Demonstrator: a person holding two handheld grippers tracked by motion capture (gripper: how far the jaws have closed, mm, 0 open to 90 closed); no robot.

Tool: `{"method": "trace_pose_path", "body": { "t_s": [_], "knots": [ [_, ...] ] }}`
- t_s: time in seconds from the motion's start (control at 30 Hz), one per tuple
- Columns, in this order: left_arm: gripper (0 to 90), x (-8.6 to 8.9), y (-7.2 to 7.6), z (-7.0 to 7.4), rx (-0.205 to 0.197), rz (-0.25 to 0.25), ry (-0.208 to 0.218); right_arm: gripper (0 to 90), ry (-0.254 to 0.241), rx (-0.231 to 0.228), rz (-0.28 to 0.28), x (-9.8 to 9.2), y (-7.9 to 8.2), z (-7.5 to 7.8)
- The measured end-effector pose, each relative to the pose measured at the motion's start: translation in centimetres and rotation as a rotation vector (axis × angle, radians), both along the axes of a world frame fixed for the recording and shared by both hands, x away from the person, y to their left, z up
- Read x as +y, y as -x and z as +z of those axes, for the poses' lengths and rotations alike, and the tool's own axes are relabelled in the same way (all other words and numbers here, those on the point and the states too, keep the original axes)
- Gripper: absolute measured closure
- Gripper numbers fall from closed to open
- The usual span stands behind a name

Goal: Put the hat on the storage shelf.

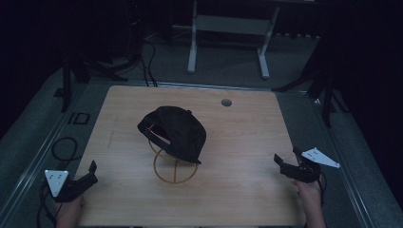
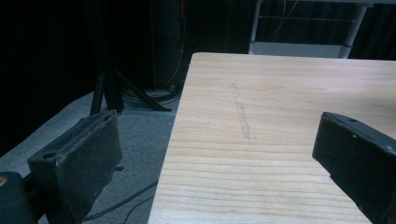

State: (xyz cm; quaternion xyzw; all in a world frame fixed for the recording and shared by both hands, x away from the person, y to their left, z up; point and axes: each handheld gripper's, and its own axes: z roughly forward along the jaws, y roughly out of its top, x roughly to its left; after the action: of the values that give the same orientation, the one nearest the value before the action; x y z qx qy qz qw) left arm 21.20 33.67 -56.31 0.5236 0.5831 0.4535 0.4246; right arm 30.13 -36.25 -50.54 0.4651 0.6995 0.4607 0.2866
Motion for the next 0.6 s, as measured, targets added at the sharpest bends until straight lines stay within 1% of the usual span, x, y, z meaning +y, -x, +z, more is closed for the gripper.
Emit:
{"method": "trace_pose_path", "body": {
  "t_s": [0.03,0.07,0.1,0.13,0.17,0.2,0.3,0.4,0.43,0.5,0.6],
  "knots": [
    [1.8,0.0,0.0,0.0,0.001,0.0,-0.001,12.3,0.014,0.015,-0.038,-0.8,0.3,-0.9],
    [1.8,0.0,0.0,0.0,0.0,0.0,-0.001,12.3,0.014,0.015,-0.038,-0.8,0.3,-0.9],
    [1.8,0.0,0.0,0.0,0.001,-0.001,-0.003,12.3,0.026,0.02,-0.067,-1.3,0.6,-1.5],
    [1.8,0.0,0.0,0.0,0.001,-0.002,-0.005,12.3,0.026,0.02,-0.067,-1.3,0.6,-1.5],
    [1.8,0.0,0.0,0.0,0.001,-0.001,-0.006,12.4,0.023,0.032,-0.094,-1.9,0.9,-1.9],
    [1.8,0.0,0.0,0.0,0.001,-0.001,-0.006,12.4,0.023,0.032,-0.094,-1.9,0.9,-1.9],
    [1.8,-0.1,0.0,0.0,0.002,-0.001,-0.009,12.6,0.008,0.025,-0.135,-2.7,1.4,-2.3],
    [1.8,-0.1,0.0,0.0,0.001,-0.001,-0.01,12.9,0.011,0.021,-0.183,-3.3,1.9,-2.5],
    [1.8,-0.1,0.0,0.0,0.001,-0.001,-0.01,13.1,0.026,0.042,-0.202,-3.7,2.1,-2.8],
    [1.8,-0.1,0.0,0.0,0.0,-0.003,-0.009,13.1,0.033,0.05,-0.211,-3.8,2.2,-2.9],
    [1.8,-0.1,0.0,0.0,0.001,-0.002,-0.011,13.1,0.023,0.057,-0.219,-4.2,2.6,-3.3]
  ]
}}
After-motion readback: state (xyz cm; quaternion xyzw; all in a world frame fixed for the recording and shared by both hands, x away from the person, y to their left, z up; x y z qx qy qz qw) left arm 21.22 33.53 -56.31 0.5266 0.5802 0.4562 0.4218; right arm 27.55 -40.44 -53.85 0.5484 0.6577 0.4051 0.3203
